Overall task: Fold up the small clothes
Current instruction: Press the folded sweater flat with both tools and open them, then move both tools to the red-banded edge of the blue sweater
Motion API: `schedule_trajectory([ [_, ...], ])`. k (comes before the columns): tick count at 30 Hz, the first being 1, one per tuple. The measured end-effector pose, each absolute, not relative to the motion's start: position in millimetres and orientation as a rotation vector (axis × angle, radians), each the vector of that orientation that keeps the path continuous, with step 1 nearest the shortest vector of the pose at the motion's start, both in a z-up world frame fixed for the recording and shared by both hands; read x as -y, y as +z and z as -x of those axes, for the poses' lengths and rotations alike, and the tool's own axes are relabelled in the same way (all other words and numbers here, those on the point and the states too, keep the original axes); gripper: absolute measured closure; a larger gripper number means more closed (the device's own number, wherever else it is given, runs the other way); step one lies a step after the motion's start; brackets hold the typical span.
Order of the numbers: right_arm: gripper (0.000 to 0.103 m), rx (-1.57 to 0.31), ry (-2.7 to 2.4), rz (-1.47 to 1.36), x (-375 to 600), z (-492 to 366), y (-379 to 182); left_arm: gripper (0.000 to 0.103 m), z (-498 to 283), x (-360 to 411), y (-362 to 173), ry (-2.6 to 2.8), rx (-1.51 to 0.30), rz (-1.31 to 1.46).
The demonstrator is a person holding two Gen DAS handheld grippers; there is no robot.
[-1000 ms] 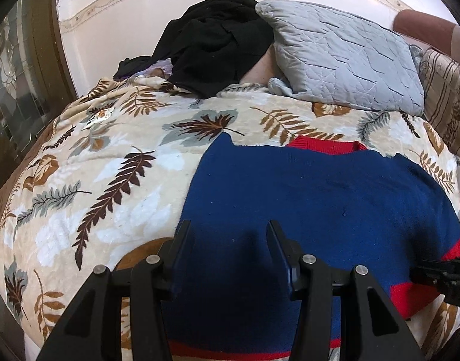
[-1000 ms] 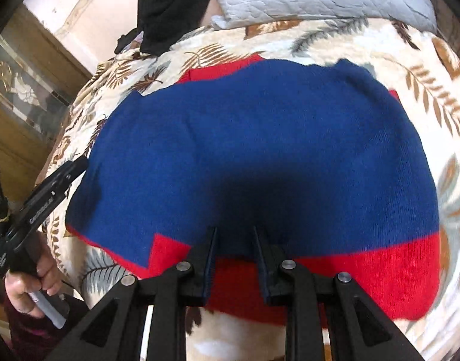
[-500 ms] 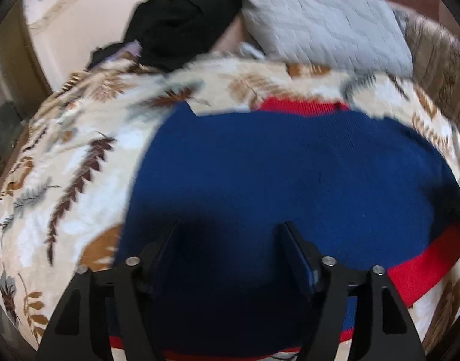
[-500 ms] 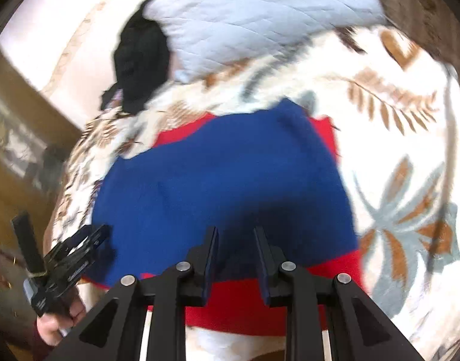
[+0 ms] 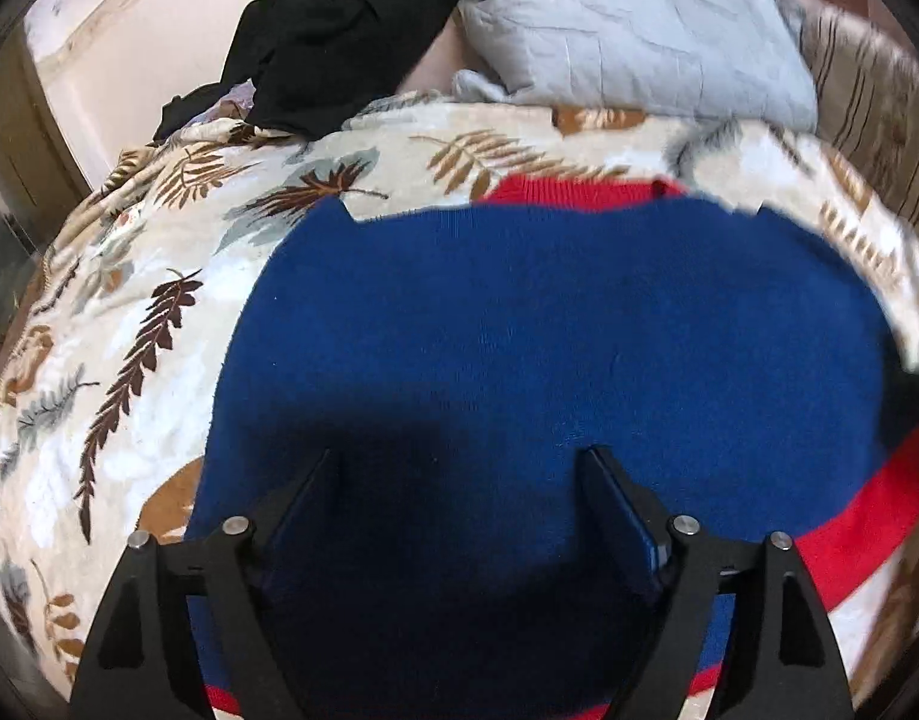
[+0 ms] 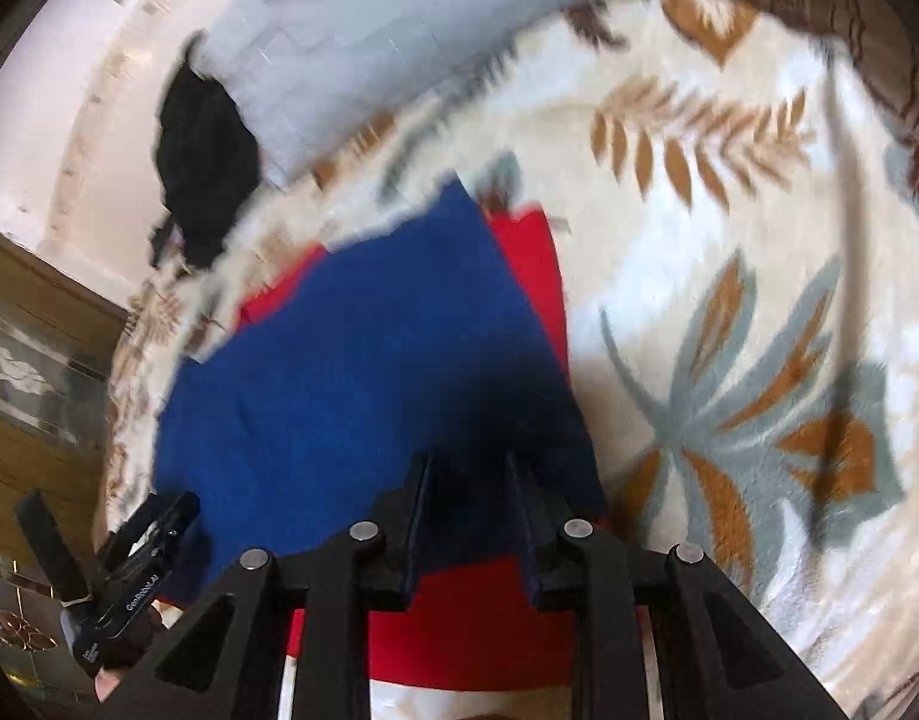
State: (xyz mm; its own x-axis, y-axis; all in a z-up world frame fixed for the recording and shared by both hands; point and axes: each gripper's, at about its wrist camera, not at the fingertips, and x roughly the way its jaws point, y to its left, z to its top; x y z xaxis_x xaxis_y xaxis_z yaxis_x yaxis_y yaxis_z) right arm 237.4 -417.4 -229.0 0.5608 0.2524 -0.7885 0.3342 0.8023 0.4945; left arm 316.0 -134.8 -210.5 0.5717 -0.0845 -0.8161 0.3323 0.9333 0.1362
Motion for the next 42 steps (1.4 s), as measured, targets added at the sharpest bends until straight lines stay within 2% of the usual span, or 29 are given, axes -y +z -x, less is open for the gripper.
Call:
schedule_trajectory([
  [8, 0.074, -0.882, -0.067, -0.678, 430, -249, -199, 0.017, -319, 124, -201, -0.245, -0.94, -0.235],
  [10, 0.071, -0.874, -0.11, -0.651, 436, -261, -195, 0.017, -320, 119, -198, -0.228, -0.927, -0.23],
  [11, 0.065, -0.874, -0.123, -0.643, 437, -267, -195, 0.017, -322, 116, -198, -0.209, -0.914, -0.237],
  [14, 0.035, -0.876, -0.148, -0.631, 443, -277, -195, 0.017, -326, 112, -198, -0.182, -0.9, -0.259],
  [17, 0.035, -0.842, -0.141, -0.613, 442, -282, -196, 0.017, -327, 112, -201, -0.186, -0.917, -0.253],
  [19, 0.04, -0.844, -0.135, -0.571, 437, -286, -196, 0.017, -328, 113, -202, -0.185, -0.917, -0.254],
  [20, 0.056, -0.859, -0.129, -0.554, 434, -291, -200, 0.017, -327, 114, -202, -0.185, -0.913, -0.259],
  [21, 0.076, -0.88, -0.123, -0.539, 432, -297, -205, 0.017, -326, 115, -202, -0.185, -0.907, -0.262],
  [22, 0.08, -0.92, -0.127, -0.518, 429, -301, -211, 0.017, -326, 114, -201, -0.184, -0.905, -0.262],
  [23, 0.09, -0.941, -0.145, -0.499, 428, -303, -217, 0.017, -326, 113, -201, -0.181, -0.905, -0.26],
  [24, 0.094, -0.937, -0.158, -0.481, 427, -301, -217, 0.017, -326, 111, -200, -0.175, -0.904, -0.256],
  [28, 0.097, -0.891, -0.223, -0.475, 438, -289, -207, 0.017, -330, 100, -201, -0.13, -0.91, -0.234],
  [31, 0.097, -0.977, -0.22, -0.571, 452, -292, -233, 0.017, -332, 88, -204, -0.107, -0.93, -0.212],
  [33, 0.093, -0.945, -0.203, -0.601, 457, -288, -228, 0.017, -332, 76, -203, -0.092, -0.938, -0.189],
  [36, 0.092, -0.828, -0.202, -0.679, 463, -270, -204, 0.017, -323, 54, -196, -0.07, -0.935, -0.14],
  [40, 0.091, -0.727, -0.117, -0.618, 437, -250, -176, 0.017, -306, 17, -182, -0.034, -0.918, -0.041],
  [41, 0.089, -0.724, -0.09, -0.604, 427, -247, -173, 0.017, -300, 5, -177, -0.024, -0.915, 0.005],
  [42, 0.081, -0.73, -0.046, -0.586, 414, -245, -171, 0.017, -297, -2, -174, -0.02, -0.91, 0.033],
])
